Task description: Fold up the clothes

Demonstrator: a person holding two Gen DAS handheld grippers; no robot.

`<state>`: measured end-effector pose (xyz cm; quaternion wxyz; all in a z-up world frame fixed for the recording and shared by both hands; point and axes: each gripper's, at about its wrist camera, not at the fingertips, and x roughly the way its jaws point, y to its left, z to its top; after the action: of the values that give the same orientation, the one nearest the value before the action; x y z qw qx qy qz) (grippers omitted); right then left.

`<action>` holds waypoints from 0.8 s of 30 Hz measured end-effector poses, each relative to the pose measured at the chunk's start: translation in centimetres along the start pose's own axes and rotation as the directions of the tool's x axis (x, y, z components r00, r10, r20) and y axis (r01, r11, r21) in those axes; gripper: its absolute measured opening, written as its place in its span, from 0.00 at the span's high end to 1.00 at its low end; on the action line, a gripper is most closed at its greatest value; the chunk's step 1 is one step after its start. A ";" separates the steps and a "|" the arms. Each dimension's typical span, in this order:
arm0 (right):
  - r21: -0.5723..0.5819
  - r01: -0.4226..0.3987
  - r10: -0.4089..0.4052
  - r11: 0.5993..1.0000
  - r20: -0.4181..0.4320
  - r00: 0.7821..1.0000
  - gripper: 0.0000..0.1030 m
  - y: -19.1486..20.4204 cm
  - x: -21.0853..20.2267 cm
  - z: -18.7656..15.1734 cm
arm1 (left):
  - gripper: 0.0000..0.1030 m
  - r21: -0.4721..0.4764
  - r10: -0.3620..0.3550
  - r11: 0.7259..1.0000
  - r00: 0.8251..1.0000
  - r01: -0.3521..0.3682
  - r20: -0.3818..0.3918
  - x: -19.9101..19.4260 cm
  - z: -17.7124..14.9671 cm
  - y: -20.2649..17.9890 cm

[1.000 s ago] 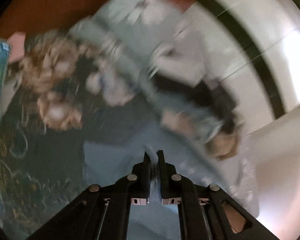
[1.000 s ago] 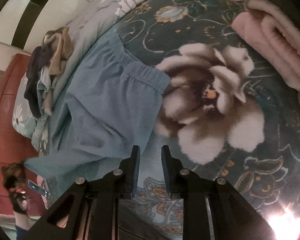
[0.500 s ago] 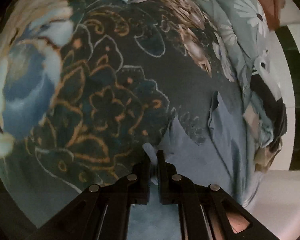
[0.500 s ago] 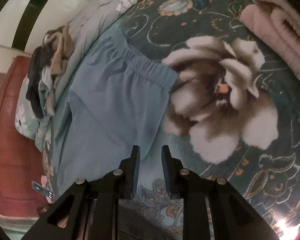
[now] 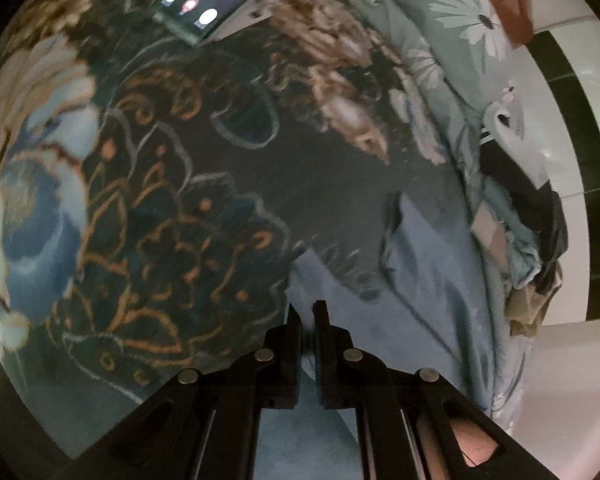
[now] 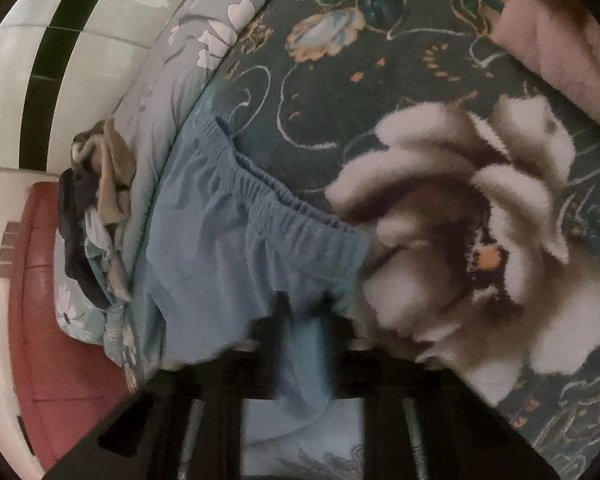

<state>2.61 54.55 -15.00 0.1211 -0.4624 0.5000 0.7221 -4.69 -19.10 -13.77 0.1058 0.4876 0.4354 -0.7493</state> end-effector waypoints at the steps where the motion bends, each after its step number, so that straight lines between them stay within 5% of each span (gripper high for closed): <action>1: -0.006 0.011 -0.011 1.000 0.007 1.000 0.97 -0.1 -0.4 -0.2 | 0.95 0.005 -0.010 1.000 1.000 0.010 0.006 -0.2 0.3 -0.3; 7: -0.043 0.047 -0.046 0.998 0.018 0.999 0.98 -2.0 -4.2 -2.3 | 0.95 0.054 -0.009 0.999 0.999 0.008 0.034 -1.4 0.6 -0.4; 14: -0.011 0.052 -0.052 0.999 -0.014 0.999 0.96 -4.0 -4.4 -3.9 | 0.95 -0.003 0.007 1.000 1.000 -0.007 -0.001 -1.4 1.3 2.4; 21: -0.173 0.230 -0.219 0.958 0.079 0.972 0.90 0.2 -6.5 -3.9 | 0.94 0.132 0.004 0.991 0.999 0.003 -0.047 0.3 3.6 -3.2; 24: -0.246 0.283 -0.257 0.927 0.133 0.957 0.84 2.2 -7.0 -3.5 | 0.78 0.205 0.046 0.978 0.995 -0.027 -0.089 3.1 4.3 -6.3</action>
<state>6.95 52.62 -8.37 0.1815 -0.5028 0.3251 0.7801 -12.67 -17.78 -12.19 0.0487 0.5383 0.3518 -0.7642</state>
